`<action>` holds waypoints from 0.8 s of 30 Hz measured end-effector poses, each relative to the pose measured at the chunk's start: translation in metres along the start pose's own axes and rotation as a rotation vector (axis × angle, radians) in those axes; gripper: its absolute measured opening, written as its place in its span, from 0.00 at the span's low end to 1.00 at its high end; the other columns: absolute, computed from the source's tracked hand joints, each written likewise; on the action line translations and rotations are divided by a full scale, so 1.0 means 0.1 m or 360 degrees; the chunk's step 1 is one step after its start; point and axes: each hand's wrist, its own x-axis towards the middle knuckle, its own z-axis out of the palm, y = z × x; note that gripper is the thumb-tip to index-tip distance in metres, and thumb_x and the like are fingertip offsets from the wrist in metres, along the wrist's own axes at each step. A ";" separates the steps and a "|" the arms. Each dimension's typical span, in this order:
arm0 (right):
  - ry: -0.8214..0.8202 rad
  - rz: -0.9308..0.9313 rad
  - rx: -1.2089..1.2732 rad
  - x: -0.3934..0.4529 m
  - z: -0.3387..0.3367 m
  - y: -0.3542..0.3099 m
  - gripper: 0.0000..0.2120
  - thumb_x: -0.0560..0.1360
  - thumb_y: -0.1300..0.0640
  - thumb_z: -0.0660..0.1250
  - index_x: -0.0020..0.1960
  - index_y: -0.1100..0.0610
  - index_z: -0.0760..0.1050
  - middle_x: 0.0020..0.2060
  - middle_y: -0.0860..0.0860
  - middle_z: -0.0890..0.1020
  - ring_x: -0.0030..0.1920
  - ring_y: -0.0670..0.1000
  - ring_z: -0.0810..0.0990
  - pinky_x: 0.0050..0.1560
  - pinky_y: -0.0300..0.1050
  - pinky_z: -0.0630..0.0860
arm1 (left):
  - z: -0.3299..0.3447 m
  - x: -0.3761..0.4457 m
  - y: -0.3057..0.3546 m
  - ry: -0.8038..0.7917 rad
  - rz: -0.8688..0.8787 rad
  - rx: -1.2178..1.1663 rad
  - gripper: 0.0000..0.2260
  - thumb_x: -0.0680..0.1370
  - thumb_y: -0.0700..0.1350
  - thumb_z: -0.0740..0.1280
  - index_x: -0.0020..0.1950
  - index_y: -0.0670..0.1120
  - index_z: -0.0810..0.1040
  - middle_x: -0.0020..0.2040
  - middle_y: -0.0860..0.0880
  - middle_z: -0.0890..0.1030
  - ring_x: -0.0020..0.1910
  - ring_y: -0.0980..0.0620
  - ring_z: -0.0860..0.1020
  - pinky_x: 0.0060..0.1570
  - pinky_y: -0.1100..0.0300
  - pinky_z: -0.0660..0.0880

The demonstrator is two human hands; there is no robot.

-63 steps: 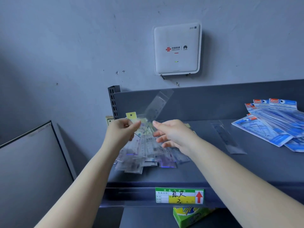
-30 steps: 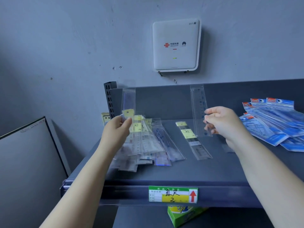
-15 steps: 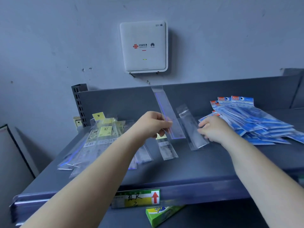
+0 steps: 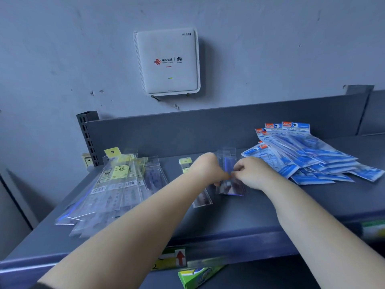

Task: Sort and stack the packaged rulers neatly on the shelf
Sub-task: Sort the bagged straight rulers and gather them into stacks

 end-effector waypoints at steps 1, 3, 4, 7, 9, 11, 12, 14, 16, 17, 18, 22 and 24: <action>0.0011 0.0000 -0.0013 0.00 0.00 0.00 0.14 0.73 0.59 0.65 0.56 0.65 0.77 0.54 0.60 0.81 0.57 0.59 0.77 0.57 0.53 0.75 | 0.00 0.02 -0.03 0.0059 -0.0011 -0.0016 0.13 0.73 0.49 0.67 0.31 0.45 0.71 0.28 0.51 0.72 0.26 0.53 0.68 0.28 0.64 0.65; 0.0010 -0.0001 -0.0028 0.01 0.01 0.02 0.14 0.73 0.60 0.65 0.57 0.62 0.77 0.55 0.57 0.80 0.57 0.57 0.77 0.57 0.50 0.75 | 0.00 0.03 -0.08 0.0068 -0.0021 0.0012 0.13 0.74 0.46 0.66 0.33 0.49 0.65 0.35 0.49 0.70 0.36 0.48 0.68 0.32 0.62 0.64; 0.0005 -0.0013 -0.0020 0.02 0.01 0.02 0.14 0.73 0.60 0.65 0.58 0.60 0.77 0.56 0.55 0.79 0.57 0.56 0.77 0.57 0.47 0.74 | 0.00 0.02 -0.10 0.0021 -0.0005 0.0012 0.11 0.75 0.44 0.65 0.35 0.50 0.66 0.39 0.48 0.71 0.40 0.47 0.69 0.35 0.62 0.66; -0.0007 -0.0076 0.0021 0.01 0.01 0.02 0.16 0.74 0.59 0.67 0.61 0.55 0.75 0.60 0.51 0.77 0.59 0.52 0.75 0.54 0.41 0.69 | -0.04 -0.06 -0.10 -0.0160 0.0044 -0.0170 0.10 0.74 0.40 0.65 0.55 0.47 0.76 0.52 0.48 0.78 0.52 0.47 0.75 0.54 0.59 0.73; -0.0004 -0.0088 0.0032 0.02 0.02 0.03 0.17 0.74 0.58 0.67 0.62 0.55 0.75 0.61 0.52 0.77 0.60 0.51 0.75 0.54 0.39 0.68 | -0.05 -0.11 -0.12 -0.0208 0.0048 -0.0271 0.16 0.74 0.39 0.65 0.61 0.47 0.74 0.57 0.49 0.79 0.57 0.48 0.76 0.59 0.57 0.72; 0.0040 -0.0072 0.0032 0.02 0.02 0.01 0.17 0.73 0.58 0.68 0.61 0.56 0.75 0.61 0.52 0.76 0.61 0.52 0.75 0.56 0.40 0.69 | -0.09 -0.16 -0.14 -0.0232 0.0047 -0.0347 0.19 0.74 0.39 0.65 0.65 0.46 0.72 0.62 0.48 0.78 0.60 0.49 0.75 0.60 0.58 0.72; 0.0097 -0.0070 0.0030 0.02 0.01 0.00 0.16 0.74 0.58 0.67 0.61 0.56 0.75 0.61 0.52 0.76 0.61 0.52 0.74 0.57 0.41 0.69 | -0.13 -0.20 -0.16 -0.0222 0.0063 -0.0386 0.19 0.75 0.38 0.65 0.66 0.45 0.72 0.62 0.47 0.78 0.59 0.49 0.76 0.60 0.58 0.72; 0.0226 -0.0118 0.0020 0.02 0.00 -0.08 0.14 0.74 0.59 0.66 0.59 0.56 0.76 0.61 0.52 0.77 0.61 0.52 0.74 0.55 0.41 0.69 | -0.28 -0.31 -0.23 -0.0132 0.0115 -0.0499 0.17 0.76 0.37 0.64 0.64 0.43 0.73 0.58 0.46 0.79 0.52 0.51 0.76 0.54 0.61 0.73; 0.0290 -0.0221 0.0072 -0.01 0.02 -0.23 0.11 0.74 0.60 0.66 0.56 0.55 0.77 0.57 0.51 0.79 0.57 0.52 0.75 0.52 0.40 0.68 | -0.47 -0.45 -0.41 0.0028 0.0158 -0.0578 0.12 0.76 0.39 0.65 0.60 0.43 0.76 0.52 0.47 0.80 0.44 0.52 0.76 0.41 0.69 0.72; 0.0281 -0.0271 0.0120 -0.03 0.04 -0.32 0.10 0.73 0.60 0.67 0.54 0.55 0.78 0.54 0.50 0.80 0.54 0.51 0.76 0.50 0.39 0.68 | -0.57 -0.53 -0.53 0.0127 0.0170 -0.0538 0.11 0.76 0.40 0.65 0.58 0.44 0.77 0.49 0.49 0.80 0.41 0.53 0.75 0.34 0.71 0.71; 0.0249 -0.0318 0.0154 -0.06 0.08 -0.42 0.08 0.73 0.59 0.67 0.52 0.53 0.78 0.51 0.49 0.80 0.50 0.49 0.75 0.49 0.39 0.68 | -0.66 -0.62 -0.68 0.0237 0.0166 -0.0458 0.10 0.76 0.41 0.66 0.56 0.45 0.78 0.47 0.51 0.79 0.38 0.55 0.75 0.31 0.71 0.70; 0.0031 -0.0467 0.0140 -0.20 0.30 -0.86 0.04 0.72 0.56 0.68 0.48 0.51 0.78 0.42 0.44 0.79 0.44 0.46 0.74 0.44 0.39 0.70 | -0.91 -0.93 -1.38 0.0586 -0.0011 -0.0204 0.10 0.76 0.46 0.67 0.56 0.47 0.77 0.48 0.53 0.78 0.36 0.61 0.71 0.36 0.66 0.69; -0.0092 -0.0535 0.0180 -0.27 0.41 -1.09 0.04 0.73 0.55 0.68 0.47 0.53 0.78 0.37 0.43 0.77 0.44 0.47 0.75 0.46 0.40 0.71 | -0.98 -1.04 -1.66 0.0658 -0.0152 -0.0174 0.11 0.76 0.47 0.67 0.57 0.47 0.77 0.50 0.53 0.78 0.36 0.62 0.71 0.36 0.66 0.68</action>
